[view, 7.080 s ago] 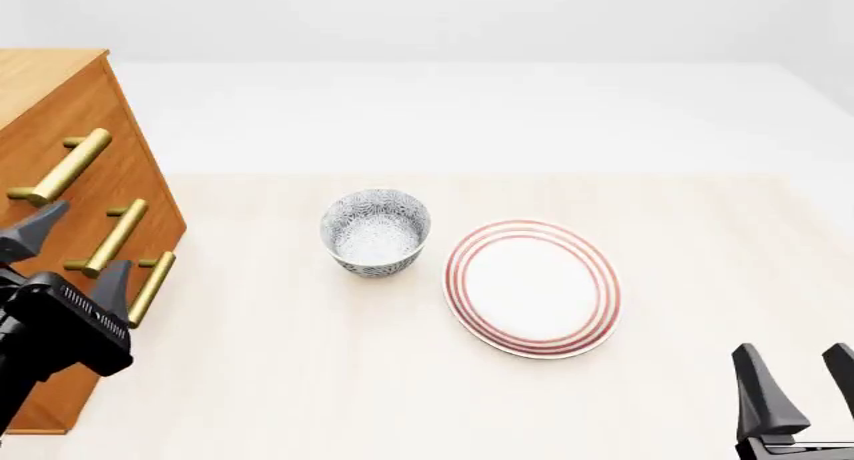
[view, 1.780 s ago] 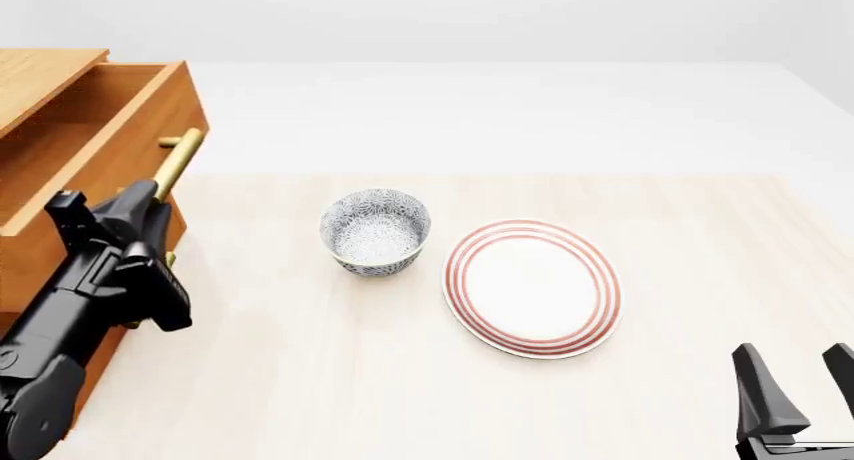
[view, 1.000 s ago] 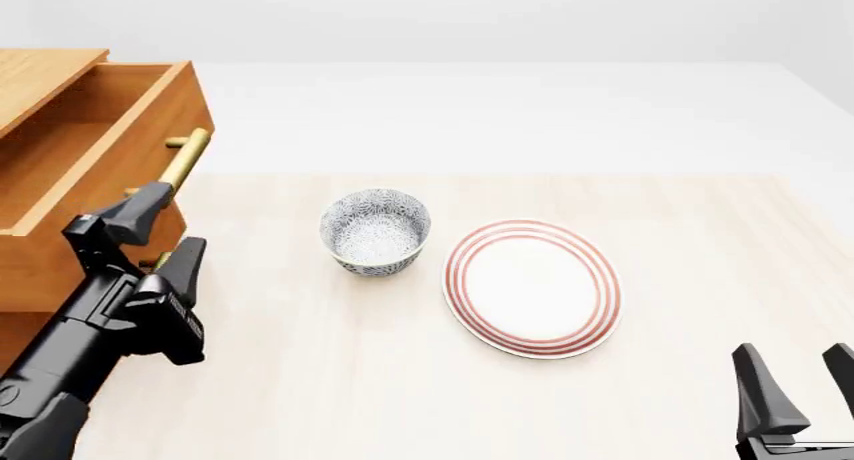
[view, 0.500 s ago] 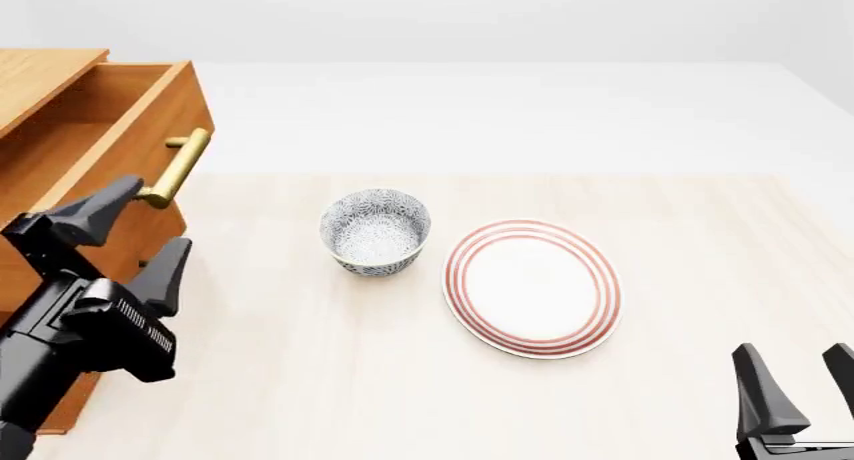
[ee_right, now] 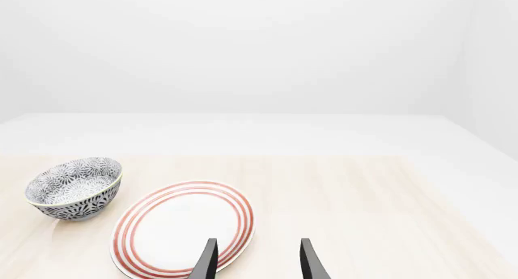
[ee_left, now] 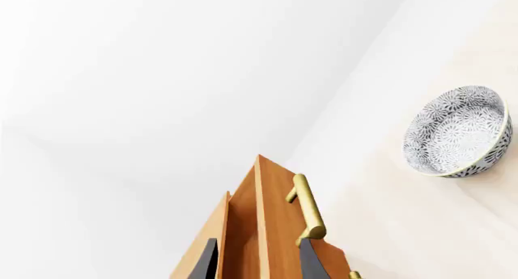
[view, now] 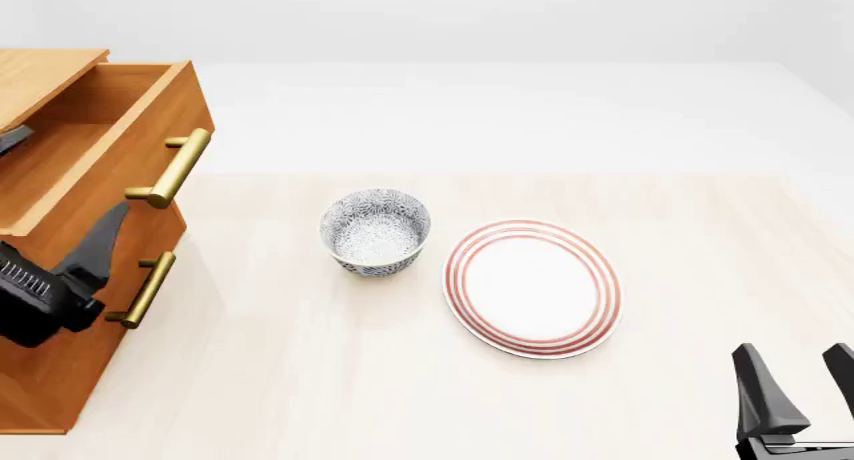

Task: Open the top drawer of the cabinet.

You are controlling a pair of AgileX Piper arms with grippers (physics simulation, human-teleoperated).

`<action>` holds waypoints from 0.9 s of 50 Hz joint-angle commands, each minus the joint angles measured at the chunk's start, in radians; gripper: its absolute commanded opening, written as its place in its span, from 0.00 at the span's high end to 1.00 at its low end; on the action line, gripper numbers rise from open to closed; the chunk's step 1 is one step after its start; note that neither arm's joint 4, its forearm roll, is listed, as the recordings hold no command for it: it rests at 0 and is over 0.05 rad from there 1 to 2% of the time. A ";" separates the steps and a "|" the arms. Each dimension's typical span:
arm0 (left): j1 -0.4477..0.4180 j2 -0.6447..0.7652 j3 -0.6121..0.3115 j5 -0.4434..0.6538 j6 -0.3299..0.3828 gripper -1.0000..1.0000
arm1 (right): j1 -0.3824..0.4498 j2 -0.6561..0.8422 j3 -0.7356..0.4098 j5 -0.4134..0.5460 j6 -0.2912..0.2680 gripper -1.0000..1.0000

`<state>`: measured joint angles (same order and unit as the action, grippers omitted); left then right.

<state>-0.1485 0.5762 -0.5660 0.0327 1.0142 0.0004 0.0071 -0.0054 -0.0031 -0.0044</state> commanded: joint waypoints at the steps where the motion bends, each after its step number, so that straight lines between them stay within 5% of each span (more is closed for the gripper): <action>1: 0.027 -0.022 -0.160 0.203 -0.196 0.00 | 0.000 0.000 0.000 0.000 0.000 0.00; 9: 0.055 0.017 -0.277 0.316 -0.350 0.00 | 0.000 0.000 0.000 0.000 0.000 0.00; 11: 0.004 0.077 -0.324 0.325 -0.411 0.00 | 0.000 0.000 0.000 0.000 0.000 0.00; 14: 0.028 0.076 -0.324 0.334 -0.404 0.00 | 0.000 0.000 0.000 0.000 0.000 0.00; 20: 0.033 0.139 -0.448 0.437 -0.564 0.00 | 0.000 0.000 0.000 0.000 0.000 0.00; 36: 0.121 0.239 -0.603 0.610 -0.706 0.00 | 0.000 0.000 0.000 0.000 0.000 0.00; 43: 0.109 0.318 -0.679 0.692 -0.782 0.00 | 0.000 0.000 0.000 0.000 0.000 0.00; 45: 0.068 0.330 -0.707 0.695 -0.854 0.00 | 0.000 0.000 0.000 0.000 0.000 0.00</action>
<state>-0.0596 0.8280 -1.1678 0.6352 0.3013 0.0004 0.0070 -0.0054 -0.0031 -0.0044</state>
